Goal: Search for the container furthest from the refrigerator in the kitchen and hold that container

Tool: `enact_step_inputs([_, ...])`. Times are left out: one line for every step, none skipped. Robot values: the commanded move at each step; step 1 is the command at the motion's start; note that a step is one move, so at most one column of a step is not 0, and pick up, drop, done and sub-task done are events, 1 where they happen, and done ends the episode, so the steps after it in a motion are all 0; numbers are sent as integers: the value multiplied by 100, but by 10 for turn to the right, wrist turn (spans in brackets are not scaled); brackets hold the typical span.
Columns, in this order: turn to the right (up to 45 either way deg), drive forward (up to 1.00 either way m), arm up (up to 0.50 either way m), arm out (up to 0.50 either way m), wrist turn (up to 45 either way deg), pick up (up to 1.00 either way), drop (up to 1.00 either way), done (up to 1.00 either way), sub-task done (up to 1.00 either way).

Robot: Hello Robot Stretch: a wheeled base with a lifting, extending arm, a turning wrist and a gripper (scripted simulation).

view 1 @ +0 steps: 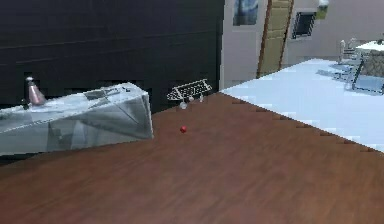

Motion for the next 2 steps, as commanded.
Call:
enact_step_inputs([-390, 0, 0, 0, 0, 0, 0, 0, 0])
enact_step_inputs([0, 85, 0, 0, 0, 0, 0, 0, 0])
